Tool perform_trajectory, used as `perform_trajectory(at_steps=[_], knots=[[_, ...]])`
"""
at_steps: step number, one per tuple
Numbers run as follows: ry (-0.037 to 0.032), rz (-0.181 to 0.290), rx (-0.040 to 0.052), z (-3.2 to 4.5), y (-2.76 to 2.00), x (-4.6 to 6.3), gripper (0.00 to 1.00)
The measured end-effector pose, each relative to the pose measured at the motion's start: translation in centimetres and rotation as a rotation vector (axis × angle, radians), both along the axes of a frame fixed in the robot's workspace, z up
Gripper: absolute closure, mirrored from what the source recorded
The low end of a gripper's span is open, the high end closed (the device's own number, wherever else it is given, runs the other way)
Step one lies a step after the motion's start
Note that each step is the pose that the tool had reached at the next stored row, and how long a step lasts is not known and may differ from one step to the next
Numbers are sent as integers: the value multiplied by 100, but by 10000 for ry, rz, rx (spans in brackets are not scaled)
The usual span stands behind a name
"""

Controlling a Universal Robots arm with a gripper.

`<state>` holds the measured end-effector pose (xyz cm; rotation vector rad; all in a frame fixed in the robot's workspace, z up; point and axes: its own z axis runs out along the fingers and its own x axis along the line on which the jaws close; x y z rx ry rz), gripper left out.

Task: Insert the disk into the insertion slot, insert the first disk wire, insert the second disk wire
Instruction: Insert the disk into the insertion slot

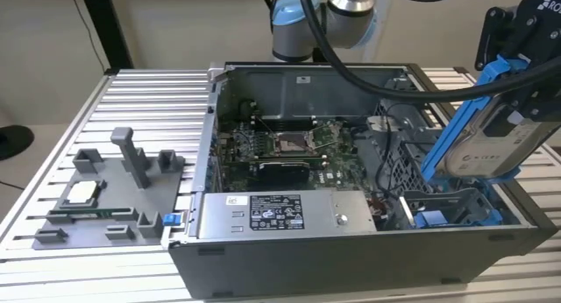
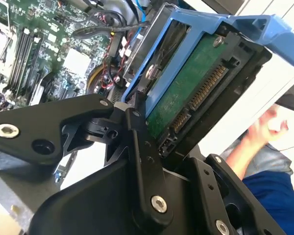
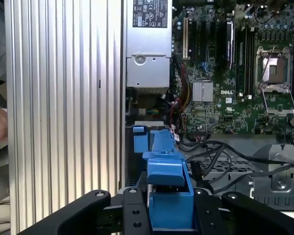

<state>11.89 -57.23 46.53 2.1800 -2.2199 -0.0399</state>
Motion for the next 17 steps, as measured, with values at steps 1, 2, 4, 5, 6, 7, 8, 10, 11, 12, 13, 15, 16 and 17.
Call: perform_trajectory(at_steps=[1,2,4,5,6,7,8,10,11,12,13,15,16,17], knots=[[0,0,0,-2,0,0,100],[0,0,-1,-3,0,0,100],[0,0,0,-11,0,0,100],[0,0,-1,-13,0,0,100],[0,0,0,-15,0,0,100],[0,0,0,-18,0,0,100],[0,0,0,-22,0,0,100],[0,0,0,-33,0,0,100],[0,0,0,-40,0,0,100],[0,0,-1,-45,0,0,100],[0,0,-1,-52,0,0,100],[0,0,-1,-62,0,0,100],[0,0,-1,-66,0,0,100],[0,0,-1,-70,0,0,100]])
